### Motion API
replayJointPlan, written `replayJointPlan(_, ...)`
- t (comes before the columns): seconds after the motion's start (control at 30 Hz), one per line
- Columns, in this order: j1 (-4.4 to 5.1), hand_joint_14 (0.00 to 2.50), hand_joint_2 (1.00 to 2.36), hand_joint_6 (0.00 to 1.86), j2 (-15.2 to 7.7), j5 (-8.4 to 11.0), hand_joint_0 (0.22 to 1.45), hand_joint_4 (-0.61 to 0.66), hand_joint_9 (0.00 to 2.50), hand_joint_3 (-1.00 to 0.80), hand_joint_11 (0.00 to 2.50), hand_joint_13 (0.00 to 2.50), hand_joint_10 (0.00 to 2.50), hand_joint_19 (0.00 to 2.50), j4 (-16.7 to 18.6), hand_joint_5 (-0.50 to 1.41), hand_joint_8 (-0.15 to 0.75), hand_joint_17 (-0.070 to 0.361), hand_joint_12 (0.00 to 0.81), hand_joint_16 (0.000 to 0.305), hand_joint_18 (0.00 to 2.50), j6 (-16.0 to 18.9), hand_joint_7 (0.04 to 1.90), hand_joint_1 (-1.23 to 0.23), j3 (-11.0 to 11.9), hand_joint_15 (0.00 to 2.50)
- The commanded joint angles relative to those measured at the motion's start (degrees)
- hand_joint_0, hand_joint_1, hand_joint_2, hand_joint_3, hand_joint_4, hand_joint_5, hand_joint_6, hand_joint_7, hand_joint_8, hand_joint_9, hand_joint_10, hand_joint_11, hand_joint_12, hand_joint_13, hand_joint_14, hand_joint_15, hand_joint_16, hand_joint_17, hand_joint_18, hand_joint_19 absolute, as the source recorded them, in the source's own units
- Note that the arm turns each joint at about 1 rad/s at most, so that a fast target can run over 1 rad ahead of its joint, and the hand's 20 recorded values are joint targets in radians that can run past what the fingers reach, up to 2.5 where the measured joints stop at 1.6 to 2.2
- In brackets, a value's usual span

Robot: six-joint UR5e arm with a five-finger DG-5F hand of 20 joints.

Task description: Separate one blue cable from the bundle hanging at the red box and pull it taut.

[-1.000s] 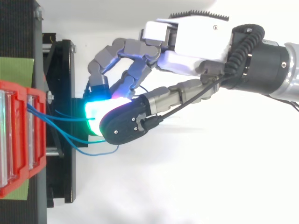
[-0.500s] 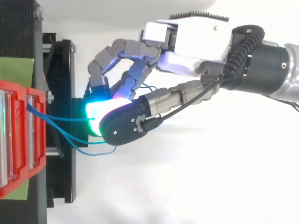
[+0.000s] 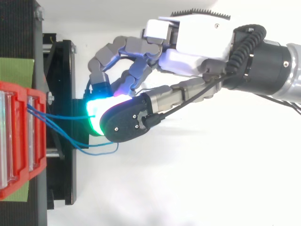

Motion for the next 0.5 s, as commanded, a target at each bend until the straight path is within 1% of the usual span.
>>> replayJointPlan(0.0,0.01,0.02,1.02,1.01,0.0,-0.02,0.77,-0.08,1.04,-0.19,1.22,0.76,0.01,0.7,0.06,-0.19,0.339,0.1,0.36,0.044,0.65,0.89,1.2,-0.71,0.0,0.62)
replayJointPlan(0.2,0.1,0.02,1.02,1.01,0.0,0.06,0.77,-0.08,1.04,-0.2,1.21,0.76,0.01,0.71,-0.11,-0.19,0.338,0.1,0.359,0.044,0.64,1.24,1.19,-0.71,0.0,0.62)
replayJointPlan(0.23,0.1,0.02,1.02,1.01,0.0,-0.2,0.77,-0.08,1.04,-0.19,1.21,0.76,0.0,0.71,-0.11,-0.19,0.343,0.099,0.361,0.044,0.64,1.24,1.2,-0.71,0.0,0.62)
replayJointPlan(0.47,0.1,0.02,1.02,1.01,0.0,-0.11,0.77,-0.07,1.04,-0.19,1.22,0.76,0.01,0.71,-1.17,-0.19,0.337,0.099,0.36,0.044,0.64,1.06,1.21,-0.71,-0.09,0.62)
